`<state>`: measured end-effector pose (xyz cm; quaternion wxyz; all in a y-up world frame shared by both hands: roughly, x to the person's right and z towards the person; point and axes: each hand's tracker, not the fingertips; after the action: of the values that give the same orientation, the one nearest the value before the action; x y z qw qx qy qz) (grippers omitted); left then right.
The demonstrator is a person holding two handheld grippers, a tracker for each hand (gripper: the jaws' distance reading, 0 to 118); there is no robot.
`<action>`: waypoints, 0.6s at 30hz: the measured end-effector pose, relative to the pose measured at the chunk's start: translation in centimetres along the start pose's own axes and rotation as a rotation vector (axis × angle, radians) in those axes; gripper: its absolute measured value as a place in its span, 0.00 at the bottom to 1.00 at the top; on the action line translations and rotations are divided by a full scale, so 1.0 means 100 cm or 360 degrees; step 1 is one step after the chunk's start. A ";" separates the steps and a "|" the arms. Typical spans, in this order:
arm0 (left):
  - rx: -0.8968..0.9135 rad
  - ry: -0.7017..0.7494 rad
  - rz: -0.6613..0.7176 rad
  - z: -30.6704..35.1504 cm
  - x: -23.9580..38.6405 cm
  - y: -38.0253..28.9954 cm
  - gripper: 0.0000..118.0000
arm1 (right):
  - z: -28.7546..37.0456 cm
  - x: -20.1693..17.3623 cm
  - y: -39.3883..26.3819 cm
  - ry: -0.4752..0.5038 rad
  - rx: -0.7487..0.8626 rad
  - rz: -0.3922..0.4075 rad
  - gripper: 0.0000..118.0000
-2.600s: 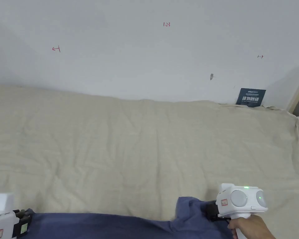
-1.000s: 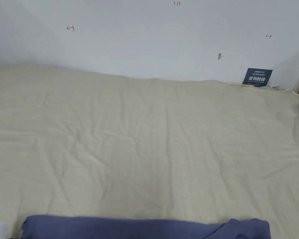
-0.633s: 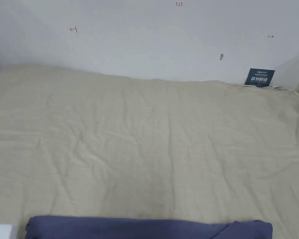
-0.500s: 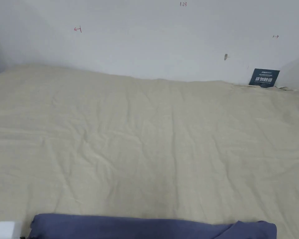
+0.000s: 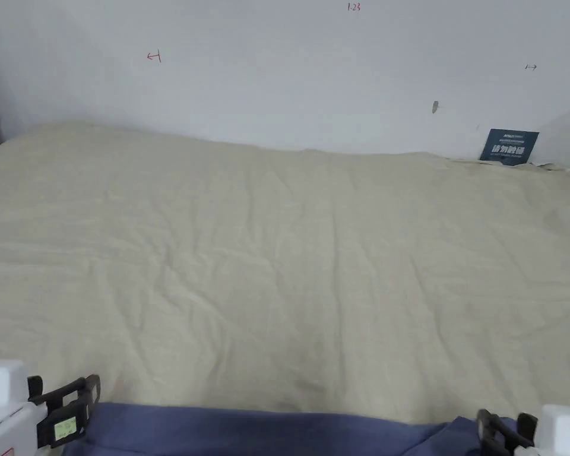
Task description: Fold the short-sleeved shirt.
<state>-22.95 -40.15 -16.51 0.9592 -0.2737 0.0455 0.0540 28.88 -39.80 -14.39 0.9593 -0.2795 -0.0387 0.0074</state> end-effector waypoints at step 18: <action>0.0314 0.0028 -0.0031 -0.001 0.047 -0.013 0.00 | -0.018 -0.050 0.009 -0.0017 0.0369 0.0050 0.00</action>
<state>-18.13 -40.93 -16.44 0.9816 -0.1787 0.0565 0.0376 24.06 -40.16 -16.71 0.9847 -0.1673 -0.0384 0.0285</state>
